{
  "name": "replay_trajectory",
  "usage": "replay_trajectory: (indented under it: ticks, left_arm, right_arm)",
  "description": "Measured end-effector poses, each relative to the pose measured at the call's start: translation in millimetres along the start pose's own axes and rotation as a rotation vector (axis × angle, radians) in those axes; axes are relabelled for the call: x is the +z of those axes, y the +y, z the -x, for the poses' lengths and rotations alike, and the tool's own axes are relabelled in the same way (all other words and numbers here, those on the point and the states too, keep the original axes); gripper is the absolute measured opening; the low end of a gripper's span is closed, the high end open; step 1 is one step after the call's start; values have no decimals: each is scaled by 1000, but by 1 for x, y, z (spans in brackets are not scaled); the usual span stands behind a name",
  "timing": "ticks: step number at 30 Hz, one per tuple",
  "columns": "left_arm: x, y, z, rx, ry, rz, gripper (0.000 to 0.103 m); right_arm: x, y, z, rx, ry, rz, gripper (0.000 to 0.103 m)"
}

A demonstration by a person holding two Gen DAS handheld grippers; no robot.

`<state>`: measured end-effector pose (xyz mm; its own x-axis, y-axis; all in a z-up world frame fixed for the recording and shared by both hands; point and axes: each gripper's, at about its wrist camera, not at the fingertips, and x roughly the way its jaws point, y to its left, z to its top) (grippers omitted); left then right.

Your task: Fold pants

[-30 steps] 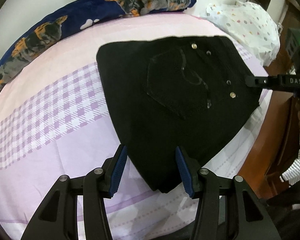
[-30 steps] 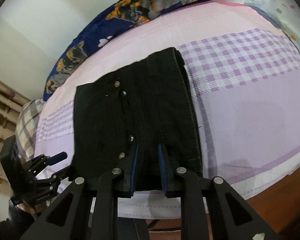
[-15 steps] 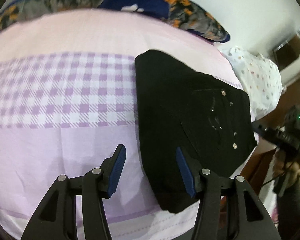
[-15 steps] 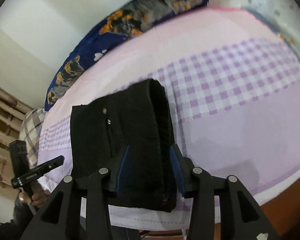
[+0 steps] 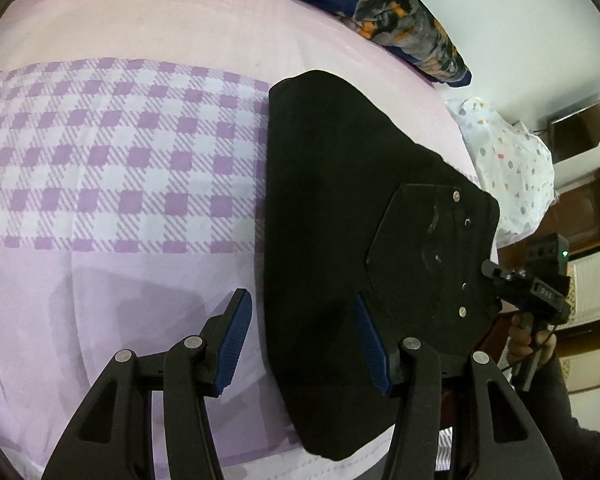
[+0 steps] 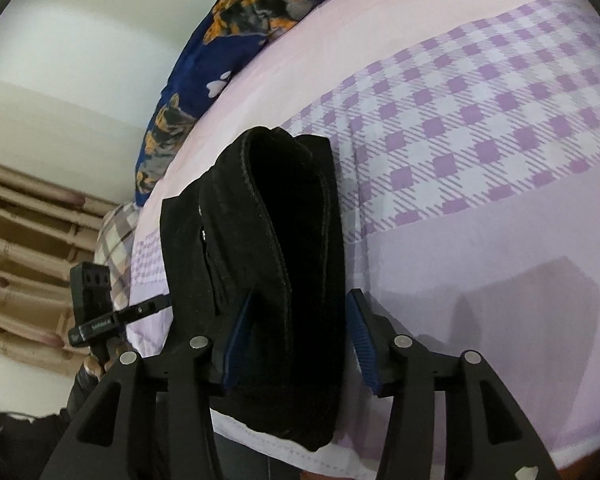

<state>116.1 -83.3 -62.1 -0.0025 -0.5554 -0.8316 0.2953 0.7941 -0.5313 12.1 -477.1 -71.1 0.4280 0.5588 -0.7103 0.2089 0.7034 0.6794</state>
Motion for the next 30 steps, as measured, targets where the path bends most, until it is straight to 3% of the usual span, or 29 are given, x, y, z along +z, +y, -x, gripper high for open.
replay_trajectory:
  ticks: [10, 18, 25, 27, 30]
  left_arm:
    - [17, -7, -12, -40, -20, -18, 57]
    - [23, -15, -18, -8, -31, -34, 56]
    - [19, -26, -21, 114, -46, -79, 38]
    - [19, -29, -21, 143, -51, -89, 26]
    - [18, -38, -22, 204, -59, -133, 21]
  right_arm:
    - [18, -9, -23, 167, 54, 22, 42]
    - [16, -8, -24, 170, 68, 46, 42]
    - [11, -1, -25, 106, 13, 13, 37]
    - [9, 2, -24, 90, -3, 4, 34]
    - [6, 11, -22, 48, -30, -2, 29]
